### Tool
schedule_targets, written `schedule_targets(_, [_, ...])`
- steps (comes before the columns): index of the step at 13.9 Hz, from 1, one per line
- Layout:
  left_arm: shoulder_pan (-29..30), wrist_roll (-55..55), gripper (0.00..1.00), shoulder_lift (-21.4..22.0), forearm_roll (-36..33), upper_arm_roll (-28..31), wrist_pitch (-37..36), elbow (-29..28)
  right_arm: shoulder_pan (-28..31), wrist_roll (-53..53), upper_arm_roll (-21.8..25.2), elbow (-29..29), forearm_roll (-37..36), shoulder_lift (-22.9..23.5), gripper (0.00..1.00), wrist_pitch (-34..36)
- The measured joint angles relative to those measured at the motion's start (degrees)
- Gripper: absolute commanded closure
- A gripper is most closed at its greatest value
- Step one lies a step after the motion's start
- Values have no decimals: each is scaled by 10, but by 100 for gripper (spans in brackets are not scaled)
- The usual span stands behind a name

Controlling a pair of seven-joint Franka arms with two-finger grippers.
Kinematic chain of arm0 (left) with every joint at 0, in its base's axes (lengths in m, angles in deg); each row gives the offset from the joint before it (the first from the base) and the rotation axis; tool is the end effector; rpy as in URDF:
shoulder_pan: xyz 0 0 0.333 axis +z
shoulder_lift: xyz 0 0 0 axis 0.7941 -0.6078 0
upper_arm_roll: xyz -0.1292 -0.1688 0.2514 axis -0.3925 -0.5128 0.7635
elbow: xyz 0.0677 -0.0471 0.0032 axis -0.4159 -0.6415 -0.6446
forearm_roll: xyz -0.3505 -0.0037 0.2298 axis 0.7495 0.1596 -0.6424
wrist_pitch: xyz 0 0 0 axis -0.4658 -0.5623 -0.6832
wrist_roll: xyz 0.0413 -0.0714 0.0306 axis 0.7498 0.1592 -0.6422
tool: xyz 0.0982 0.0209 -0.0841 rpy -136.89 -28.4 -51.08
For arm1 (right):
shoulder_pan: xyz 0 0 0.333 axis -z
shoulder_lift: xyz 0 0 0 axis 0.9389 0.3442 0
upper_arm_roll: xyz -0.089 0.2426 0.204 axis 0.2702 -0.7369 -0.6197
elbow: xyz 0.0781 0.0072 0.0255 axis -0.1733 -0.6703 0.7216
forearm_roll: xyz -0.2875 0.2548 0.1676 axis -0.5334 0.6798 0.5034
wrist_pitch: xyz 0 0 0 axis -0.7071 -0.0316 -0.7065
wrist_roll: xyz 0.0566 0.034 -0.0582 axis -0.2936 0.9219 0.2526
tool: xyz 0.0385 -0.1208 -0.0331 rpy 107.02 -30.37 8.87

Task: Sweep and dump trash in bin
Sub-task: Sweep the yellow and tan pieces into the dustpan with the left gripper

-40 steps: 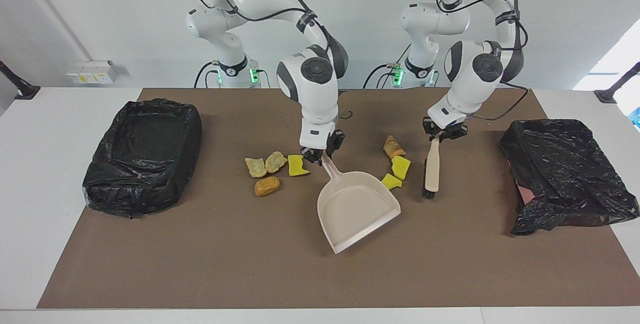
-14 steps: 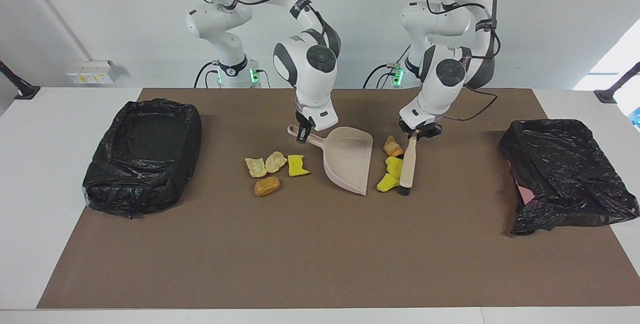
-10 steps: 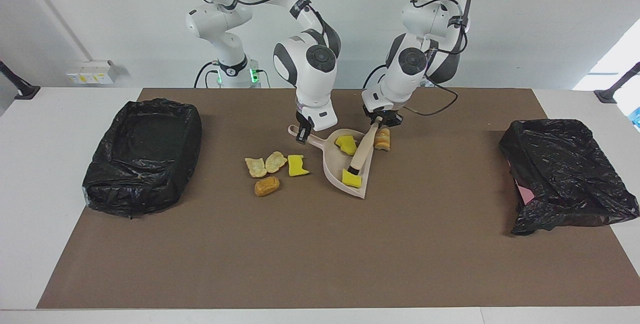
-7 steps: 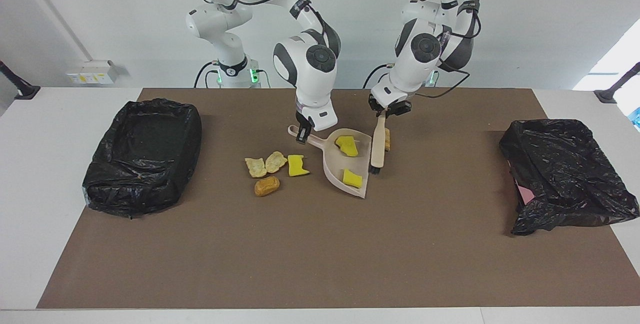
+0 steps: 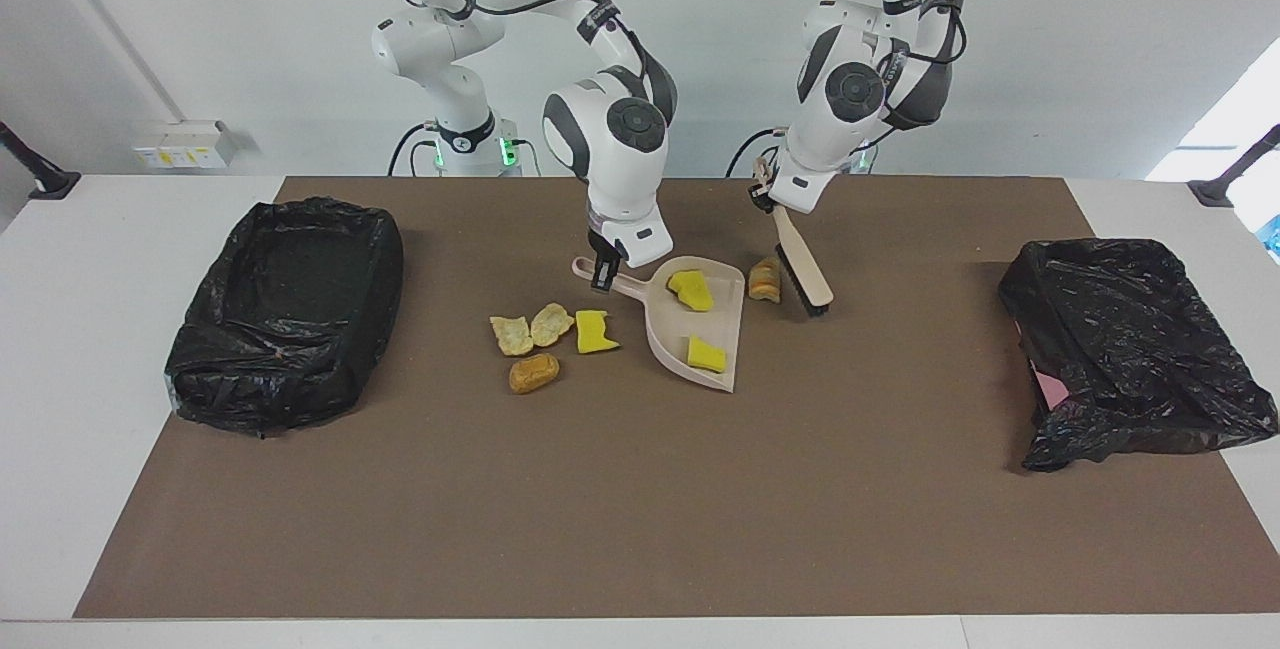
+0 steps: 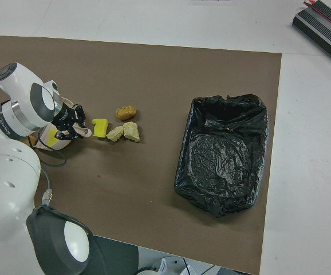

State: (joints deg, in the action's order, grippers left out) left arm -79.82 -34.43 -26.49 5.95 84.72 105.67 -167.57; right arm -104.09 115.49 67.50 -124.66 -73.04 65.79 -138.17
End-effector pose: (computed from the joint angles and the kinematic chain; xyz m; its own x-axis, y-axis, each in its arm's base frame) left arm 0.3683 -0.2287 0.3615 0.8665 0.3687 -0.3365 0.3510 -0.9294 -0.1145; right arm 0.5214 0.3381 0.3435 0.2266 0.9618 -0.1533 0.9711 -0.2353 -0.0406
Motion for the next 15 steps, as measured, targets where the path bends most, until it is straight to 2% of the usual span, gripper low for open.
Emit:
schedule_targets(4, [-4,-20,100,57,0,-7,55,-94,0,0,0,-2,0,0,100,-1])
schedule_targets(7, [-31,-24,100,55,6,-12,121,-116,0,0,0,-2,0,0,100,-2])
schedule_targets(10, [-53,-13,100,21,29,-14,197,-110,0,0,0,-2,0,0,100,-2])
schedule_targets(12, [-53,27,100,-4,52,-11,211,-83,1,0,0,-2,0,0,100,-2])
schedule_targets(15, [-49,142,100,-48,81,-6,219,-24,1,0,0,-3,-1,0,100,-2])
